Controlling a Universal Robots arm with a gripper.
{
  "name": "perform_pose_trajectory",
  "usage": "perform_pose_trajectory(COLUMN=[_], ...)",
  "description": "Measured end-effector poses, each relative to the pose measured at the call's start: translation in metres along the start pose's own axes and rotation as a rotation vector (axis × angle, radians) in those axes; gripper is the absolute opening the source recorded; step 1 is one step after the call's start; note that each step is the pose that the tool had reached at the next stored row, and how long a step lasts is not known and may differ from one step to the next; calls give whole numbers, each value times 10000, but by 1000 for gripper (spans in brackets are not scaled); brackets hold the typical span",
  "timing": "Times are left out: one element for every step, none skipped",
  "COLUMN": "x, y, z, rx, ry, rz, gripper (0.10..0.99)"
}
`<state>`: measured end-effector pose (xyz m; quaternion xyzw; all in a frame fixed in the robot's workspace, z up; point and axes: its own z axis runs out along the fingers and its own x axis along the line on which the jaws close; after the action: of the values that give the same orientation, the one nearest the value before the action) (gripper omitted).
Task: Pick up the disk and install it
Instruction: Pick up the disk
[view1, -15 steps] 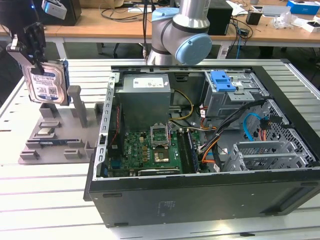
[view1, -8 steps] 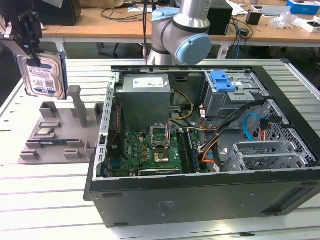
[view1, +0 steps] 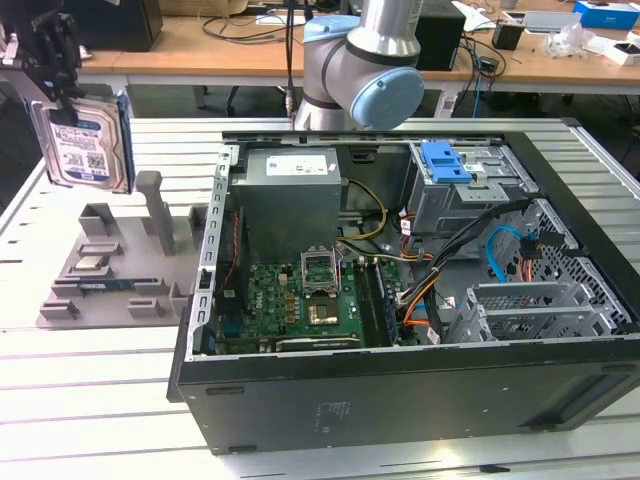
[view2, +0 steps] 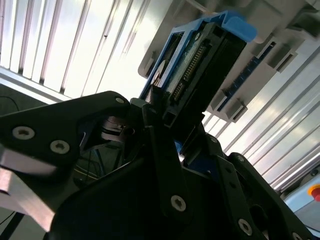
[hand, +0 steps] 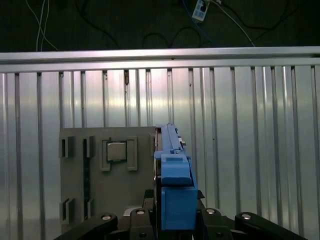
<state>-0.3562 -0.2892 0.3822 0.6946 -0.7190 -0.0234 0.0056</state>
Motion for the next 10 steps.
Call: perform_pose_trajectory(x=[-1,-1,-1,-2,-3,-3,-4,-5,-6,-7], y=[1,1,2,3,4,6,7,9,10,11], z=[-17,-35,-51,-81,-107,-137,-178,-209,-236,-272], rx=[-1,0,0,0,0,0,0,0,0,0], ry=[0,0,0,0,0,0,0,0,0,0], rz=[0,0,0,0,0,0,-1,0,0,0], gripper=[369,369,369,369,369,369,369,369,369,369])
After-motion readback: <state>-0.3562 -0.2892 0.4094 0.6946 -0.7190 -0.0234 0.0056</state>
